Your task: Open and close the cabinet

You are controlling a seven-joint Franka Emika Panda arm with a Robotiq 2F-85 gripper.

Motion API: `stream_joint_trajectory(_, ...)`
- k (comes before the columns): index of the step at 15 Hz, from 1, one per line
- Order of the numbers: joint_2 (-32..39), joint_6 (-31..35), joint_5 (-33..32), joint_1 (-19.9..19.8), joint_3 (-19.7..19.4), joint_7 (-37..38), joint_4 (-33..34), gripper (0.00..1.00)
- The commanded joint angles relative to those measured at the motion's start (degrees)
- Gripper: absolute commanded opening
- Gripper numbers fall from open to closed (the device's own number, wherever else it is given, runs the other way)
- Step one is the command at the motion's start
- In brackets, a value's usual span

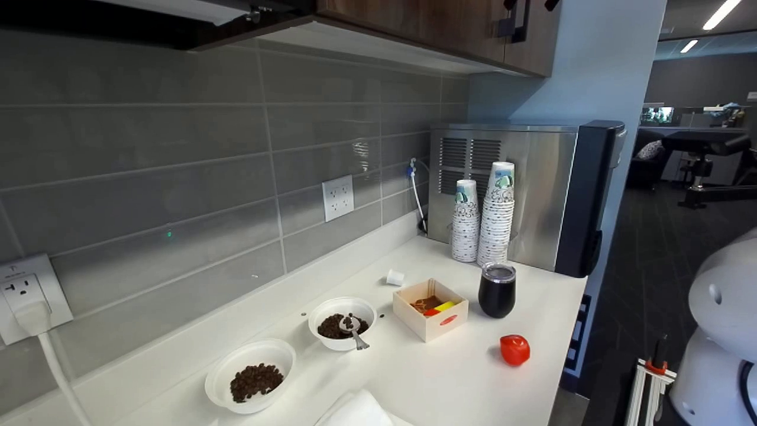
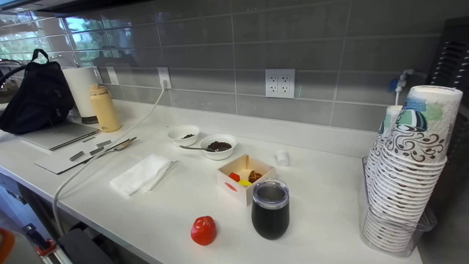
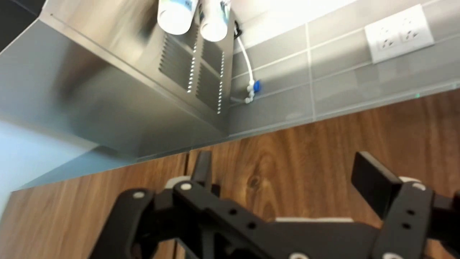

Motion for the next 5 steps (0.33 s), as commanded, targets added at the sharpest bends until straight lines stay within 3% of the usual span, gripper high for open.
stream_joint_trajectory(1,-0.6,-7.5,3.6,6.3,-0.9,-4.2,0.2,1.0)
stream_joint_trajectory(5,-0.5,-13.5,3.5,9.1,-0.5,-6.3,0.2,1.0)
